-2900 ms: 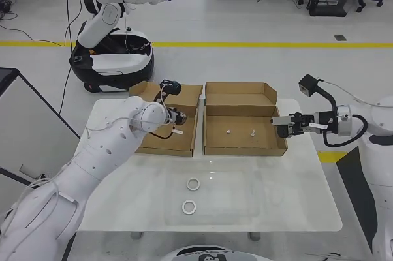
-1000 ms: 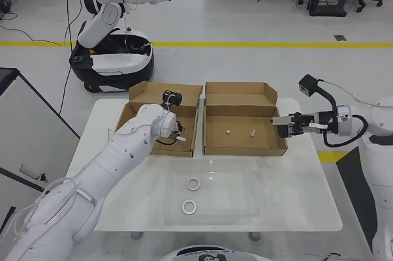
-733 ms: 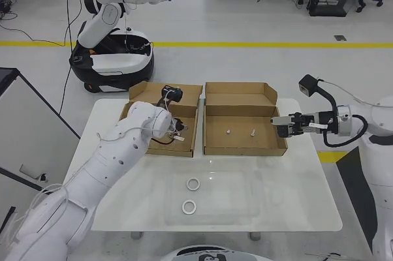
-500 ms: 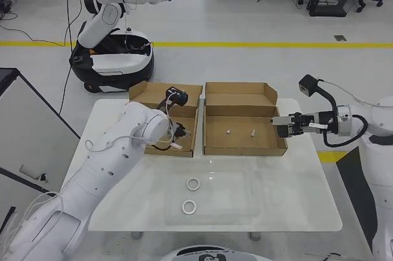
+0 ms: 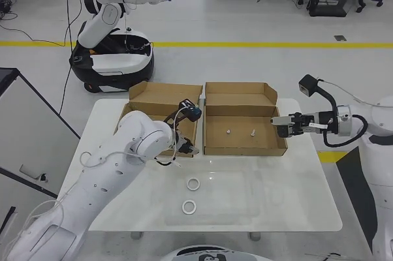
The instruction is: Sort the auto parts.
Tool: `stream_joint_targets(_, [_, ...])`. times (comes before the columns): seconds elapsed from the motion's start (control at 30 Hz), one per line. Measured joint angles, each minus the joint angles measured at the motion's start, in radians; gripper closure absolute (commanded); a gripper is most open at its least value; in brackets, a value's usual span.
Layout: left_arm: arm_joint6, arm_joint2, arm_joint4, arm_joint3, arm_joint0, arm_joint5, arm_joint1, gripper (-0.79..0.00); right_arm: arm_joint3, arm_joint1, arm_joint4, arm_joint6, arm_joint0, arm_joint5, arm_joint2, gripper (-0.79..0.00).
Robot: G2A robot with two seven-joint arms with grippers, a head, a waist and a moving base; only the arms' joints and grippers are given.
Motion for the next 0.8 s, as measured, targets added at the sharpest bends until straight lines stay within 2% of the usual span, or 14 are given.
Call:
stream_joint_targets(0.33, [0.004,0.001,0.001,-0.003,0.003,-0.004,0.0,-0.785,0.0,0.0,0.0,0.0,0.0,0.0,0.0,-0.785])
stream_joint_targets(0.47, [-0.037,0.019,0.034,-0.064,0.007,-0.055,0.004,-0.785,0.0,0.0,0.0,0.0,0.0,0.0,0.0,-0.785])
stream_joint_targets(0.57, [-0.128,0.058,0.05,-0.103,-0.022,-0.08,0.0,-0.785,0.0,0.0,0.0,0.0,0.0,0.0,0.0,-0.785])
stream_joint_targets(0.8, [-0.135,0.225,0.008,-0.09,-0.119,-0.108,-0.002,-0.785,0.0,0.0,0.0,0.0,0.0,0.0,0.0,-0.785])
